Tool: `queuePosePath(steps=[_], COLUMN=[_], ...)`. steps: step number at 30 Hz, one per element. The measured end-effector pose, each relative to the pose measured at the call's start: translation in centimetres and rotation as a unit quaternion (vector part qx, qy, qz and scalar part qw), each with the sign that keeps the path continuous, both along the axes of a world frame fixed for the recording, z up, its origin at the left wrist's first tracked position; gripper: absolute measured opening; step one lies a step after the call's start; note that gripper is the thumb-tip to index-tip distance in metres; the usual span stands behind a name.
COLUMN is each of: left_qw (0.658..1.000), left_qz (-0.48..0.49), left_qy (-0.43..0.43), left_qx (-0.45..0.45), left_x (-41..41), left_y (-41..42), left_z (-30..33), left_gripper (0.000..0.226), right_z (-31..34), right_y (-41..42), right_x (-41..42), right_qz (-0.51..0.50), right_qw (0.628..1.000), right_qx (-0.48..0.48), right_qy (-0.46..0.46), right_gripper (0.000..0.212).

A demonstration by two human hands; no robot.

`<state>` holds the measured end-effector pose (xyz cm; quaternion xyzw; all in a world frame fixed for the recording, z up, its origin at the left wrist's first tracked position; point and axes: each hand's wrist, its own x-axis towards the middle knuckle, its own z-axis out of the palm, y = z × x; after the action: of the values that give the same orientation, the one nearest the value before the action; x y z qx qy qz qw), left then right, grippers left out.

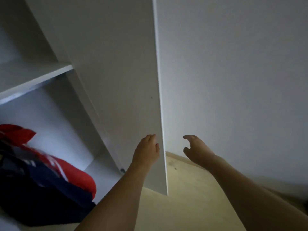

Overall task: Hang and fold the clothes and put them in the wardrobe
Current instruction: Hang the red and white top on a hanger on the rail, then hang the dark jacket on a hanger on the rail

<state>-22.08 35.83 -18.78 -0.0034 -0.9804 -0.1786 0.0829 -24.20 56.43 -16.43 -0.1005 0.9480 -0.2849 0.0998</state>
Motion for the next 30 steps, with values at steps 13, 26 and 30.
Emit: queuePosePath(steps=[13, 26, 30], left_qw=[0.932, 0.833, 0.817], left_qz=[-0.360, -0.547, -0.564], left_qy=[0.044, -0.046, -0.092], left_qx=[0.003, 0.068, 0.074], left_x=[7.8, 23.0, 28.8], left_y=[49.5, 91.7, 103.0], left_z=[3.2, 2.2, 0.0], left_gripper=[0.039, 0.039, 0.036], right_z=[1.4, -1.0, -2.1], right_y=[46.4, 80.3, 90.0], right_x=[22.2, 42.6, 51.2], right_qz=[-0.351, -0.566, -0.631], right_qw=[0.935, 0.822, 0.774], right_qx=[0.014, -0.046, -0.041], right_qy=[0.036, 0.044, 0.027], right_gripper=[0.053, 0.047, 0.053])
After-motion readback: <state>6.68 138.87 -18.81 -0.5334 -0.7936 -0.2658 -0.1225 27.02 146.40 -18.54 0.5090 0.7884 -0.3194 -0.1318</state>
